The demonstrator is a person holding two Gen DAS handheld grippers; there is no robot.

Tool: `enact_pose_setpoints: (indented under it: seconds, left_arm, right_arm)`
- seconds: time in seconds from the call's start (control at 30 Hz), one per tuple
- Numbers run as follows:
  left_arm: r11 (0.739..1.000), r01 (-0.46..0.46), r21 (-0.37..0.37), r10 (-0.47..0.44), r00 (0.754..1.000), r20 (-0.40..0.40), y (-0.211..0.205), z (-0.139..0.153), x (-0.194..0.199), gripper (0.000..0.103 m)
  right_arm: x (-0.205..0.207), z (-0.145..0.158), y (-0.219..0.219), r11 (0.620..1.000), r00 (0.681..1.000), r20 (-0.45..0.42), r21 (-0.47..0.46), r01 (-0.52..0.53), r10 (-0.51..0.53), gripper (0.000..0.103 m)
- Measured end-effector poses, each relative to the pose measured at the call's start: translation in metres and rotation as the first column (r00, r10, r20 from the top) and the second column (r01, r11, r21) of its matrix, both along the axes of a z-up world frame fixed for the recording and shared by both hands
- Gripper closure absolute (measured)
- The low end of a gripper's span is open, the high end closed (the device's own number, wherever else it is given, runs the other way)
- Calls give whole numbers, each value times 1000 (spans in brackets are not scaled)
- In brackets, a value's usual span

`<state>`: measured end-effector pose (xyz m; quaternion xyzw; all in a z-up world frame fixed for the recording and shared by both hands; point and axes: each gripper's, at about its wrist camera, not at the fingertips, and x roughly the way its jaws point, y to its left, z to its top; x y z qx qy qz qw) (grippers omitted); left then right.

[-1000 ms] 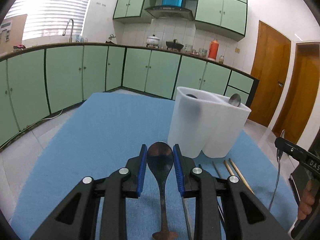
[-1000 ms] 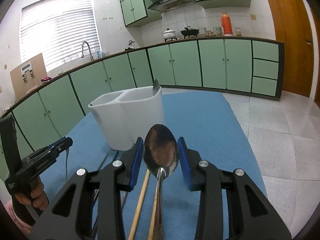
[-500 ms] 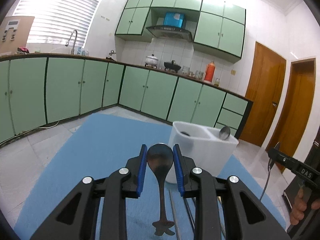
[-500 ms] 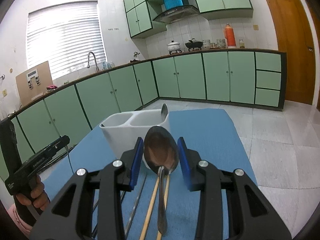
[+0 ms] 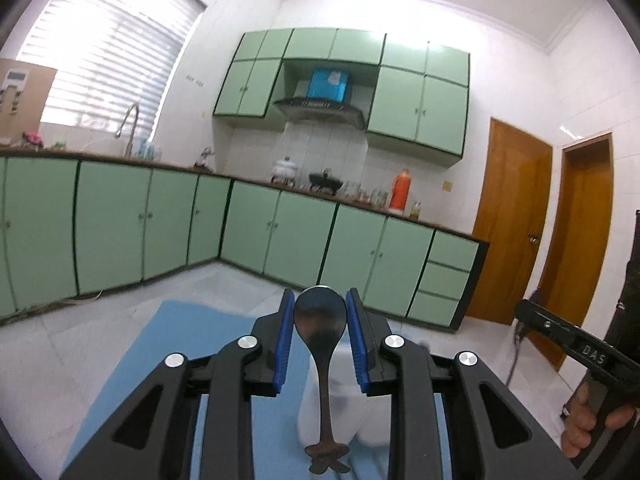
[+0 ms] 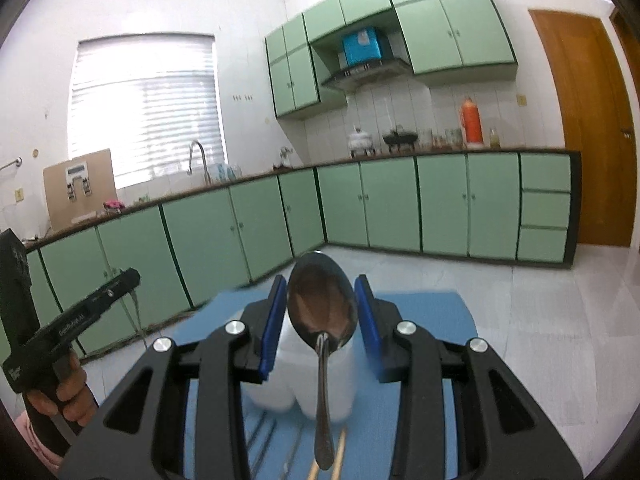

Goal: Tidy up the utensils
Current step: 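Carry the flower-handled spoon toward the white holder with the left tool while the right carries its silver spoon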

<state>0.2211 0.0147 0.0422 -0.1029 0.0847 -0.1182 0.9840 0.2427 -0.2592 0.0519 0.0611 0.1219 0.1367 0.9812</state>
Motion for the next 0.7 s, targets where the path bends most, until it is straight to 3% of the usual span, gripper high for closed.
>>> enact_pose_setpoints:
  seconds: [0.17,0.27,0.47,0.7]
  left_arm:
    - [1000,24,15,-25,997,72,-22,29,34,77]
    - [999,30,30,-32,996,87,-36,32,52,77]
    - [999,31,32,-31,999,21,-50,7,94,77]
    - [998,43,53,-40,998,-53,-50,-30,110,77]
  right_arm:
    - [35,26,3,1000,998,70,25,-4,2,69]
    - [60,27,7,1000,996,91,23,9,-12,69]
    - [107,-3,9,999,999,33,45,10,-12,69]
    - [108,-38,15,999,1000,-23,47,-9,10,69]
